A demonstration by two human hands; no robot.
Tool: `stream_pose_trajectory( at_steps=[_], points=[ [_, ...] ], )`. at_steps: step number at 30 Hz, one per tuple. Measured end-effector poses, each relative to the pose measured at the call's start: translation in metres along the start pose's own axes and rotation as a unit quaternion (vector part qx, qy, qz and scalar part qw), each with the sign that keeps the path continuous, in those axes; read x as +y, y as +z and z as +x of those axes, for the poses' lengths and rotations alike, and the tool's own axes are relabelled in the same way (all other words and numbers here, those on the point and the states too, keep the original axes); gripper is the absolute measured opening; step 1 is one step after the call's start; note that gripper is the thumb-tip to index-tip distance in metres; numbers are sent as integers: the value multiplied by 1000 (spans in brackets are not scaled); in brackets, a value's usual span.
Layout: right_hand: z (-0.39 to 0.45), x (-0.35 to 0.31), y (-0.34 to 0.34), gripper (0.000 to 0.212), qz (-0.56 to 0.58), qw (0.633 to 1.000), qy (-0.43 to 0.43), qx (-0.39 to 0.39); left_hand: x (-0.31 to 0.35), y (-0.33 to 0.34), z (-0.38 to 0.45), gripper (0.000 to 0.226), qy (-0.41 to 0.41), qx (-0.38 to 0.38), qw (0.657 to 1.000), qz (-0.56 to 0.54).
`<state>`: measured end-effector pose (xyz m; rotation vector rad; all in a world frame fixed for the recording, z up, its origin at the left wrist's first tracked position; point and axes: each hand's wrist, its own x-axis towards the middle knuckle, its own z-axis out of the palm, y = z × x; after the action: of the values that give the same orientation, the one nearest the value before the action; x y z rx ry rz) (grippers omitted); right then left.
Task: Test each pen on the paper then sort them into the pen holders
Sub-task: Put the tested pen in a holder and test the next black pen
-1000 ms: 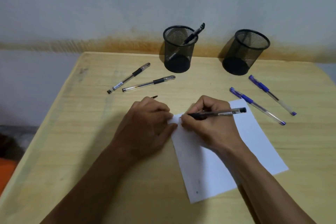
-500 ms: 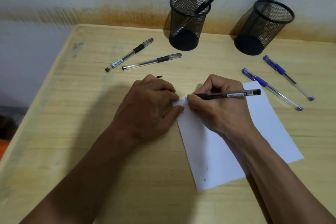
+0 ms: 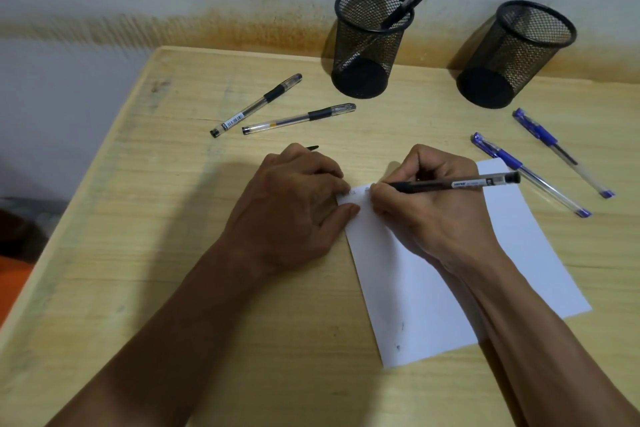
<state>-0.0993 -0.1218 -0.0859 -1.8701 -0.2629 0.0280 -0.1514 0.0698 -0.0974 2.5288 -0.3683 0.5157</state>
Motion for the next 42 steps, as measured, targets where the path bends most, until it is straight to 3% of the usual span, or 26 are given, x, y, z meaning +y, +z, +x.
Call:
stream_pose_trajectory(
  at_steps=[42],
  points=[
    [-5,-9,-1,18,-59,998,-21,8,1,1,-1,28,-1,0,1000,2]
  ],
)
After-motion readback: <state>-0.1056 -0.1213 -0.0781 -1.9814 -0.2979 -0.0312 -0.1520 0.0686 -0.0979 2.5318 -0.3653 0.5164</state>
